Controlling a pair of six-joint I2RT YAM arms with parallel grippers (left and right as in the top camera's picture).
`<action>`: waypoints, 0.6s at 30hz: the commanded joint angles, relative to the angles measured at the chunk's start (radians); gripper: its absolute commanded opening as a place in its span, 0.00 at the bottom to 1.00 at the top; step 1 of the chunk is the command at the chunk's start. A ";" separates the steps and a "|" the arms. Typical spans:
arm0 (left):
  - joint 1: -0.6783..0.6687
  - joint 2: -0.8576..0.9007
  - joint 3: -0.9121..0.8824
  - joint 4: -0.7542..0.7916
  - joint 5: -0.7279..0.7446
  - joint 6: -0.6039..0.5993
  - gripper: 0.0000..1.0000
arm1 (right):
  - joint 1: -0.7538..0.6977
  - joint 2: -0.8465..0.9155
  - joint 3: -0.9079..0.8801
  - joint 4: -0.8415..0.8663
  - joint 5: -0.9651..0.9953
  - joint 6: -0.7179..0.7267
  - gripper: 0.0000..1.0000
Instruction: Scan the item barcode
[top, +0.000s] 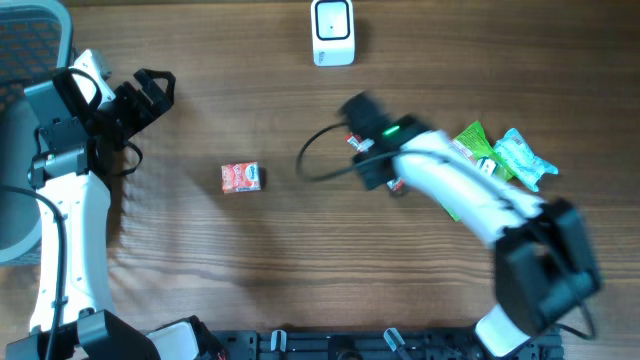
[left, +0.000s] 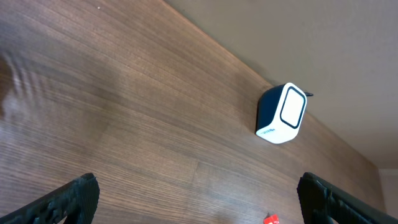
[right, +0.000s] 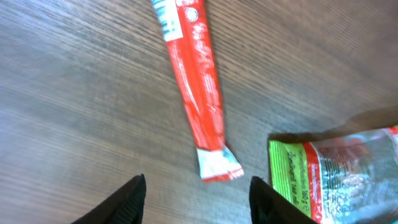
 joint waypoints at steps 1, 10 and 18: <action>0.003 0.000 0.003 0.002 0.005 0.019 1.00 | -0.215 -0.001 -0.011 -0.005 -0.454 -0.208 0.39; 0.003 0.000 0.003 0.002 0.005 0.019 1.00 | -0.319 0.080 -0.104 0.069 -0.436 -0.232 0.36; 0.003 0.000 0.003 0.002 0.005 0.019 1.00 | -0.268 0.085 -0.194 0.219 -0.339 -0.115 0.35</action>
